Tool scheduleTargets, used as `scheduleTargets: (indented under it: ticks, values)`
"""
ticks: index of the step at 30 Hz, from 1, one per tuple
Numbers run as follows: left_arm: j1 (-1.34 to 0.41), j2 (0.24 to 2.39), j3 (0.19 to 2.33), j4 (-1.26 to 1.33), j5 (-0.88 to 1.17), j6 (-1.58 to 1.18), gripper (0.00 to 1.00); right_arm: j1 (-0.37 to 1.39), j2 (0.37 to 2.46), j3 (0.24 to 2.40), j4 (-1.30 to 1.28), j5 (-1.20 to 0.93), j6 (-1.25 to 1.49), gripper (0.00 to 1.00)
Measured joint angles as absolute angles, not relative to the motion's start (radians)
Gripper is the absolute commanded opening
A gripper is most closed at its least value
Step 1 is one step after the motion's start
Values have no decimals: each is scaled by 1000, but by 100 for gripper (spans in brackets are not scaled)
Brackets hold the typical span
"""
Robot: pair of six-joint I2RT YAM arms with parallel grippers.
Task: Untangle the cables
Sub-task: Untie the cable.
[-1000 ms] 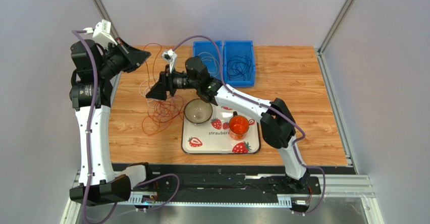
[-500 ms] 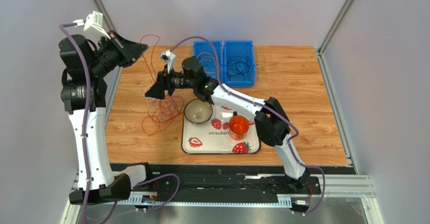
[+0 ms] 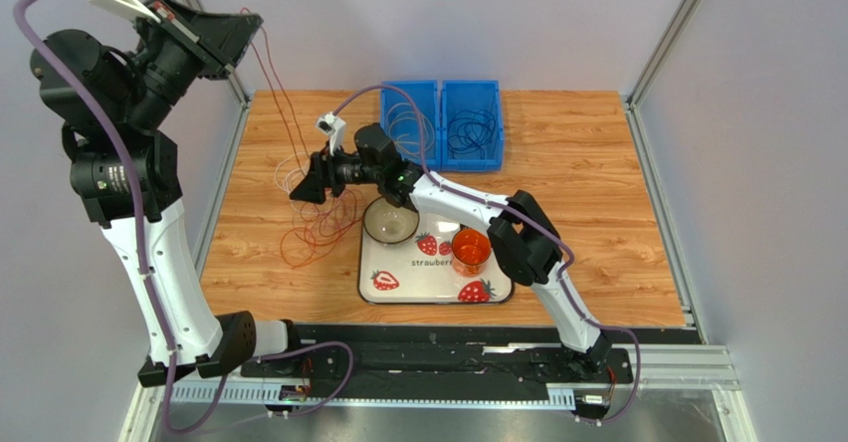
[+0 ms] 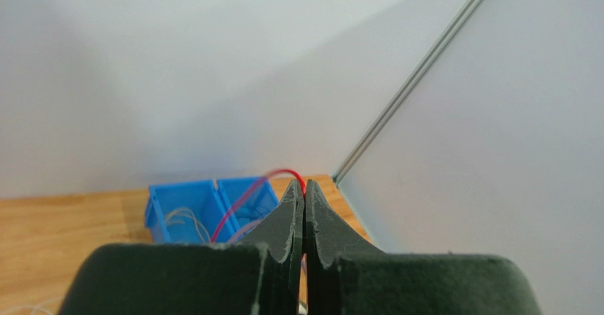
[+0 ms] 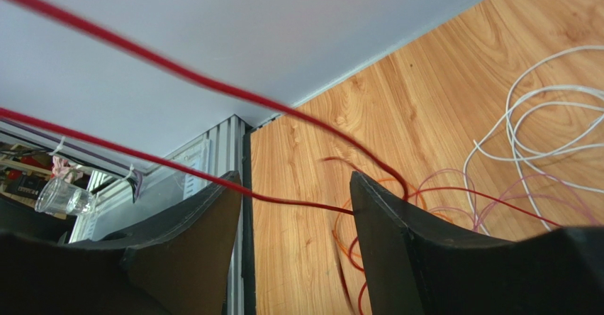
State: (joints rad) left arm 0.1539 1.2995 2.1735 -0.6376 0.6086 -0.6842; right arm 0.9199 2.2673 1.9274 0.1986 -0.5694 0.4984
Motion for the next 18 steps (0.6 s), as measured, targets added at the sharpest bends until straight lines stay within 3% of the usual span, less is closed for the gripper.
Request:
scheduleTargets:
  ticks: [6, 18]
  values:
    - [176, 1381, 2400, -583, 572, -734, 0, 920, 2346, 1929, 204, -565, 509, 64]
    - [180, 1248, 2332, -422, 480, -734, 0, 920, 2473, 1971, 146, -563, 524, 64]
